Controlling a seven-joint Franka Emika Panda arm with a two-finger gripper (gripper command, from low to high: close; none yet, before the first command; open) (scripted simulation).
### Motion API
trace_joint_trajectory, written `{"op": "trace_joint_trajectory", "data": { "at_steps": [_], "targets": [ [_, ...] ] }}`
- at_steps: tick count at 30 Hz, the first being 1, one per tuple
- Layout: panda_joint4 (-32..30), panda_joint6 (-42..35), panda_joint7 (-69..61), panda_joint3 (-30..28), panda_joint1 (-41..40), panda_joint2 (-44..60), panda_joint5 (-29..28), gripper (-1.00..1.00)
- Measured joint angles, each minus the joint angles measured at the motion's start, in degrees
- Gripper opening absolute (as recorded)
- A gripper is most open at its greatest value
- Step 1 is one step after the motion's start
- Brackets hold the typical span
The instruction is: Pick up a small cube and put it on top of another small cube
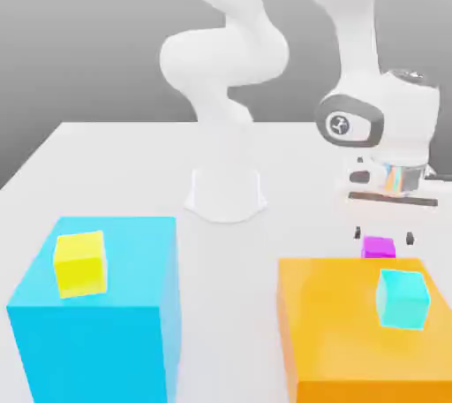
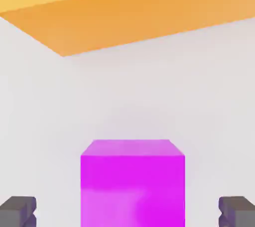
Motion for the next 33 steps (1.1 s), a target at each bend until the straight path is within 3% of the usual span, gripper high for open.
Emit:
{"op": "trace_joint_trajectory", "data": {
  "at_steps": [1, 2, 9, 11, 14, 16, 18, 33],
  "targets": [
    [0.53, 1.61, 1.83, -3.84, 3.37, 1.97, -2.24, 0.00],
    [0.83, 2.57, 2.86, -6.11, 5.38, 3.11, -3.47, -1.00],
    [0.78, 2.62, 2.81, -6.16, 5.45, 2.98, -3.44, -1.00],
    [-0.16, 0.27, -0.96, -1.11, 1.46, -0.11, 1.33, -1.00],
    [-1.86, -3.90, -10.44, 5.32, -1.77, -6.34, 14.18, -1.00],
    [-2.76, -7.07, -16.25, 6.56, -0.42, -10.80, 22.35, -1.00],
    [-1.61, -9.72, -20.54, 5.59, 1.94, -13.32, 25.23, -1.00],
    [17.49, -30.77, -40.25, -6.46, -17.60, -16.63, 24.06, -1.00]
  ]
}}
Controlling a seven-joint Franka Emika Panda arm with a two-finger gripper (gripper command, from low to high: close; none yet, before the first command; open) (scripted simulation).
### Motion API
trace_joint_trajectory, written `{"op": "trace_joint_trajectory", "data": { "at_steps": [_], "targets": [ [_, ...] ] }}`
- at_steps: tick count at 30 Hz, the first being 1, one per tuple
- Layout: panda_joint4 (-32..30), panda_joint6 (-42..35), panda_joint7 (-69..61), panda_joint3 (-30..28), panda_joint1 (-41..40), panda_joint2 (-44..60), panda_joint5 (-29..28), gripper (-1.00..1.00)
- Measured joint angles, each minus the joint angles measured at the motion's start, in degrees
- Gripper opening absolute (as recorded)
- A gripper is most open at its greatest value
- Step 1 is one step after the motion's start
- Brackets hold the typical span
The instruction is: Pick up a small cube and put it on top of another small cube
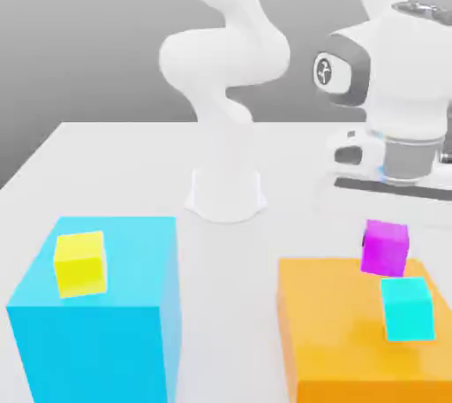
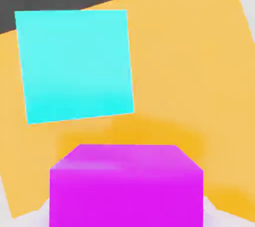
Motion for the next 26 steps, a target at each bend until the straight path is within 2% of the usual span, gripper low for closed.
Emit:
{"op": "trace_joint_trajectory", "data": {
  "at_steps": [18, 22, 23, 26],
  "targets": [
    [23.17, -25.88, -21.72, -14.95, -22.47, -1.35, -0.26, -1.00],
    [19.26, -19.58, -22.31, -15.41, -23.03, 1.93, 1.06, -1.00],
    [18.34, -18.09, -22.40, -15.44, -23.01, 2.54, 1.17, 1.00],
    [18.34, -18.08, -22.40, -15.44, -23.00, 2.54, 1.18, 1.00]
  ]
}}
